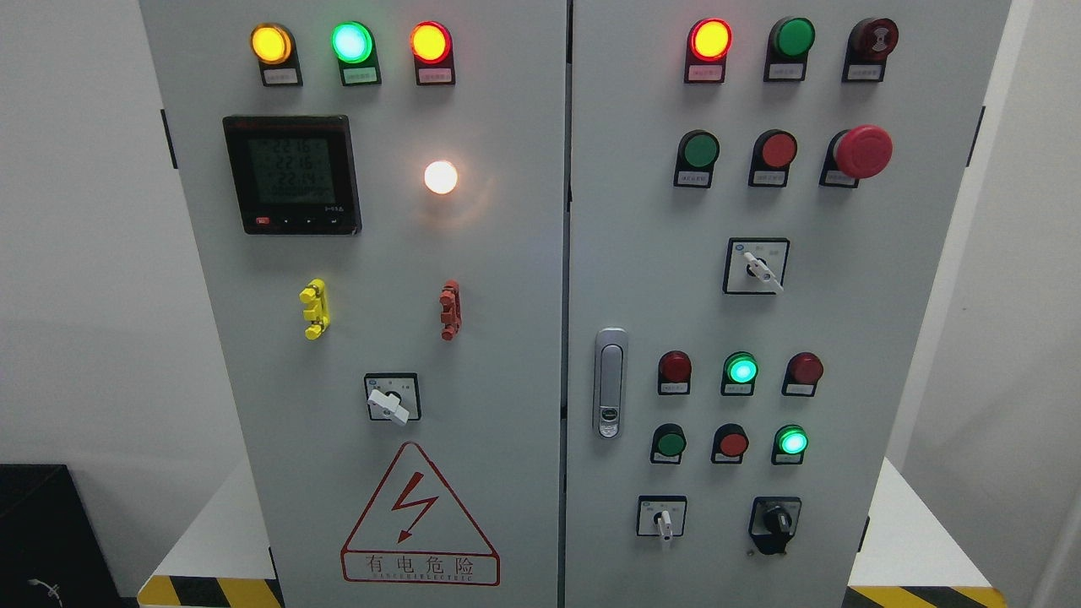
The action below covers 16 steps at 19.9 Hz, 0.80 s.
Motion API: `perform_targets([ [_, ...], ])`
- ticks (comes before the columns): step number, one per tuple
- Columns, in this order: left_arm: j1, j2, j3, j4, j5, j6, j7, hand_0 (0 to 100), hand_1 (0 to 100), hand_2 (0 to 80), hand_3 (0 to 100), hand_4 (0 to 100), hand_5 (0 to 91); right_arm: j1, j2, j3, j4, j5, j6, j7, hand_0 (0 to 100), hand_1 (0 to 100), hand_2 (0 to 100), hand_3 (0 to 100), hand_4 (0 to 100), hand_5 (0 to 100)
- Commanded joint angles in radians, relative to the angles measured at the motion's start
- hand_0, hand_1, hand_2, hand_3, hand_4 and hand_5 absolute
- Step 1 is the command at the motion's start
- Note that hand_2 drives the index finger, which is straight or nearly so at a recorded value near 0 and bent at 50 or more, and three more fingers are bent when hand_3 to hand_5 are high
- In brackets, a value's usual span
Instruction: Flip black knob to close circuit
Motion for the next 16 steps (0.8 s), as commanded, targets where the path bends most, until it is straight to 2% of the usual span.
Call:
perform_targets([
  [1,0.000,0.000,-0.020,0.023,-0.021,0.000,0.000,0,0,0.0,0,0,0.0,-0.015,0.030,-0.079,-0.279,0.155,0.020,0.017,11,16,73,91,75,71],
  [3,0.000,0.000,-0.020,0.022,-0.021,0.000,0.000,0,0,0.0,0,0,0.0,-0.023,0.030,-0.079,-0.319,0.164,0.037,0.042,6,10,74,93,76,72],
  [4,0.000,0.000,-0.020,0.022,-0.021,0.000,0.000,0,0,0.0,0,0,0.0,-0.032,0.030,-0.077,-0.334,0.167,0.046,0.048,0,6,74,93,76,72],
  [5,0.000,0.000,-0.020,0.022,-0.020,0.000,0.000,0,0,0.0,0,0,0.0,-0.040,0.030,-0.077,-0.342,0.184,0.052,0.050,0,1,74,93,76,72],
  [7,0.000,0.000,-0.020,0.023,-0.021,0.000,0.000,0,0,0.0,0,0,0.0,-0.052,0.033,-0.079,-0.356,0.202,0.065,0.051,0,0,74,94,77,73],
  [10,0.000,0.000,-0.020,0.023,-0.020,0.000,0.000,0,0,0.0,0,0,0.0,-0.057,0.045,-0.072,-0.394,0.209,0.094,0.089,0,0,74,94,77,73],
  [16,0.000,0.000,-0.020,0.022,-0.021,0.000,0.000,0,0,0.0,0,0,0.0,-0.060,0.045,-0.072,-0.460,0.259,0.127,0.111,0,0,74,95,77,74],
])
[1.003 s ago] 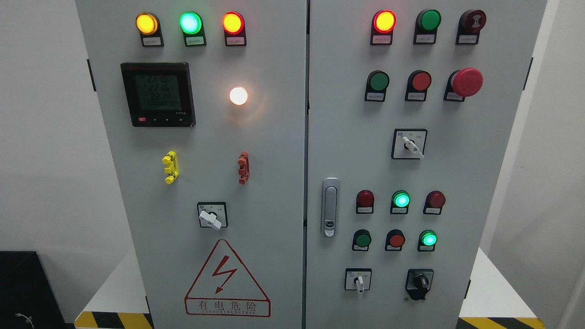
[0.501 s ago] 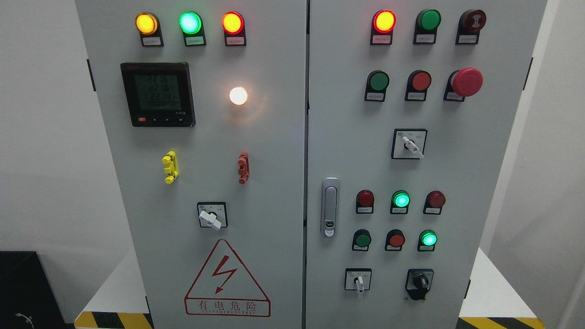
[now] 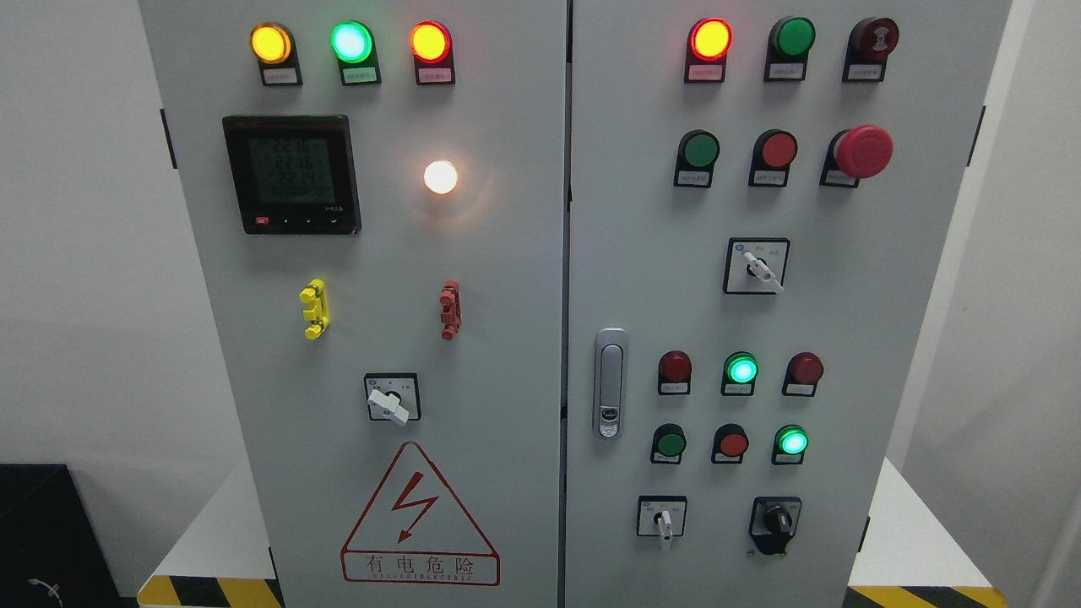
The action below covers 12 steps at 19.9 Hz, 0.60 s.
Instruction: Flip black knob to close circuit
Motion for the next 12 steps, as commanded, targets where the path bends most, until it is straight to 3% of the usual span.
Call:
perform_targets([
  [1,0.000,0.000,-0.020,0.021,-0.021,0.000,0.000,0,0,0.0,0,0,0.0,-0.013,0.020,-0.015,-0.170,0.048,0.025,0.008,0,0,74,95,77,74],
  [9,0.000,0.000,-0.020,0.021,-0.021,0.000,0.000,0,0,0.0,0,0,0.0,-0.077,0.020,-0.028,-0.190,0.066,0.087,0.011,0,0,75,95,78,74],
  [12,0.000,0.000,-0.020,0.021,-0.021,0.000,0.000,0,0,0.0,0,0,0.0,-0.102,0.020,-0.058,-0.199,0.113,0.093,0.011,0,0,75,95,78,74],
])
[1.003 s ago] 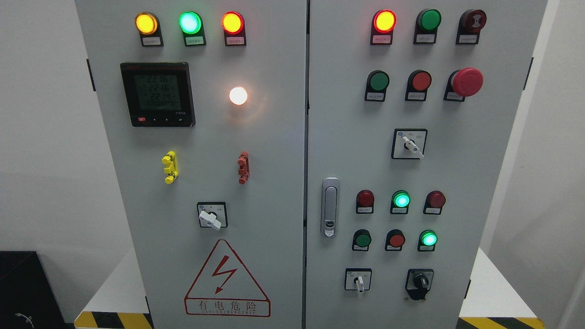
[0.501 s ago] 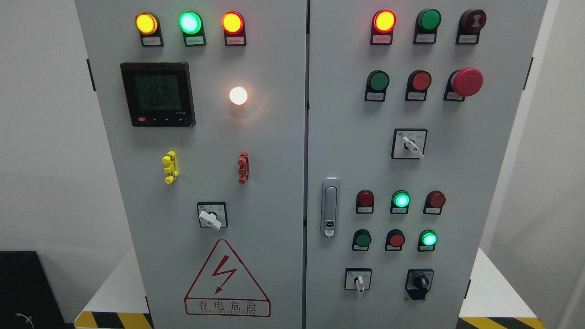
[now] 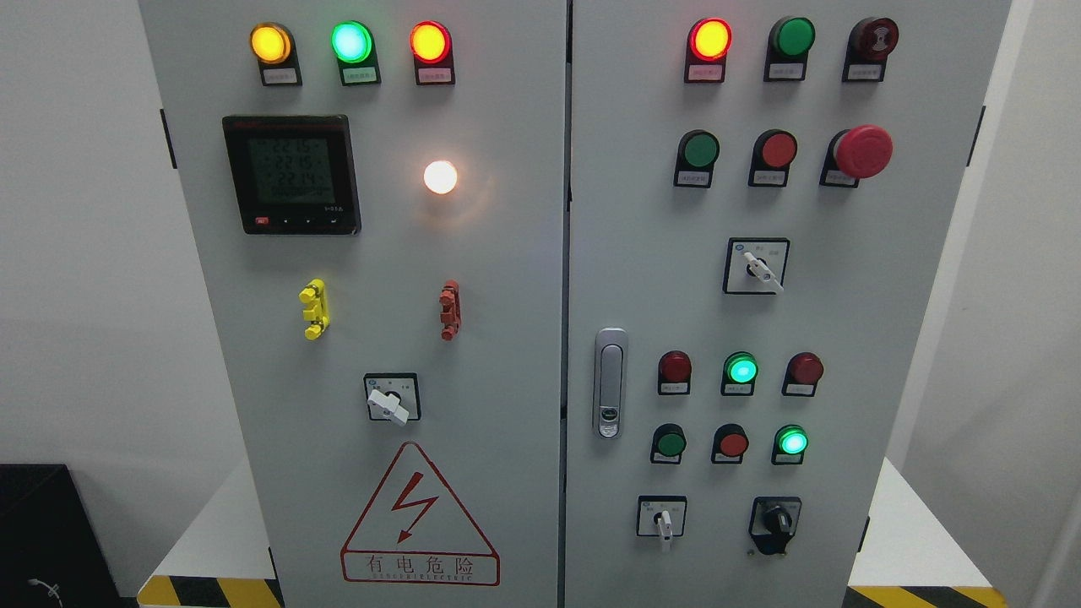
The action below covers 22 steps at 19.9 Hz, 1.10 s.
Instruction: Flip black knob to close circuit
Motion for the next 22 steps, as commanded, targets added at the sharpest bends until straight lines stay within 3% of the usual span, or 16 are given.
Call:
perform_targets([
  [1,0.000,0.000,-0.020,0.022,-0.021,0.000,0.000,0,0,0.0,0,0,0.0,-0.058,0.007,-0.037,-0.074,0.051,0.010,-0.001,0,0,75,95,78,74],
  [5,0.000,0.000,-0.020,0.023,-0.021,0.000,0.000,0,0,0.0,0,0,0.0,-0.121,0.006,-0.042,-0.061,0.062,0.047,0.042,0,0,74,95,77,74],
  [11,0.000,0.000,-0.020,0.022,-0.021,0.000,0.000,0,0,0.0,0,0,0.0,-0.139,0.009,-0.069,-0.061,0.091,0.070,0.065,0,0,74,95,77,73],
  [14,0.000,0.000,-0.020,0.022,-0.021,0.000,0.000,0,0,0.0,0,0,0.0,-0.147,0.062,-0.098,-0.063,0.143,0.062,0.069,0,0,73,94,77,73],
  [22,0.000,0.000,-0.020,0.022,-0.021,0.000,0.000,0,0,0.0,0,0,0.0,-0.152,0.096,-0.178,-0.121,0.203,0.061,0.121,0,0,71,92,76,71],
])
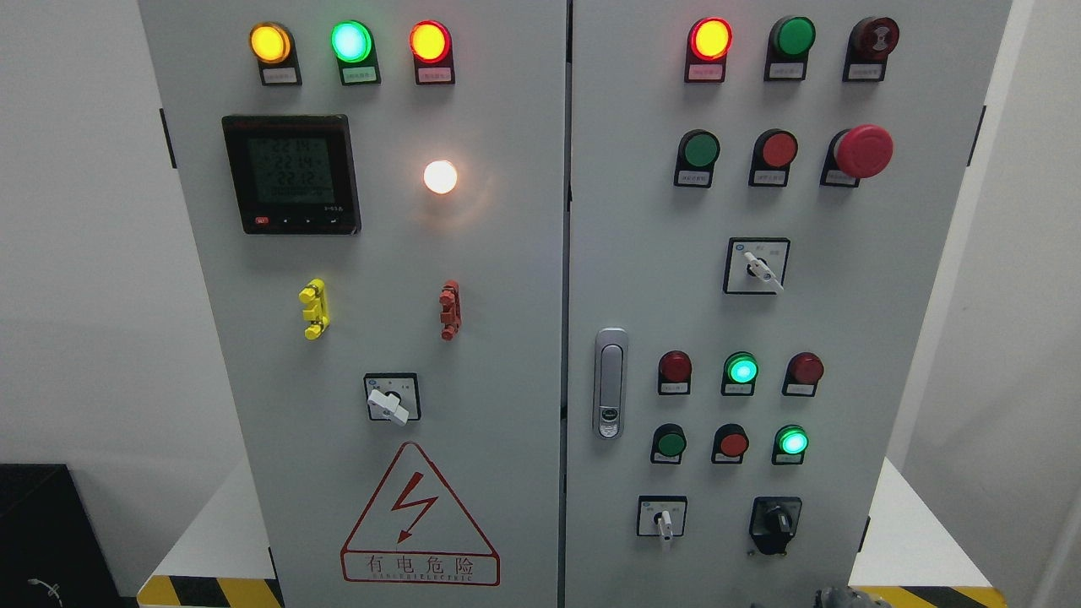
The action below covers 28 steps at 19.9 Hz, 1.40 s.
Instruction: Flip black knob to close circuit
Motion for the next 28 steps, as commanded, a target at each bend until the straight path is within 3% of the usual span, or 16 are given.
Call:
perform_targets([
  [1,0.000,0.000,-0.020,0.023,-0.021,0.000,0.000,0,0,0.0,0,0,0.0,-0.007,0.048,-0.084,-0.071,0.045,-0.001,0.024,0,0,71,92,76,71],
  [12,0.000,0.000,-0.020,0.021,-0.021,0.000,0.000,0,0,0.0,0,0,0.0,-0.011,0.048,-0.071,-0.130,0.060,0.029,0.070,0,0,71,92,75,70],
  [28,0.000,0.000,-0.020,0.023,-0.021,0.000,0.000,0,0,0.0,0,0,0.0,-0.049,0.048,-0.031,-0.127,0.057,0.029,0.075,0,0,70,92,75,70],
])
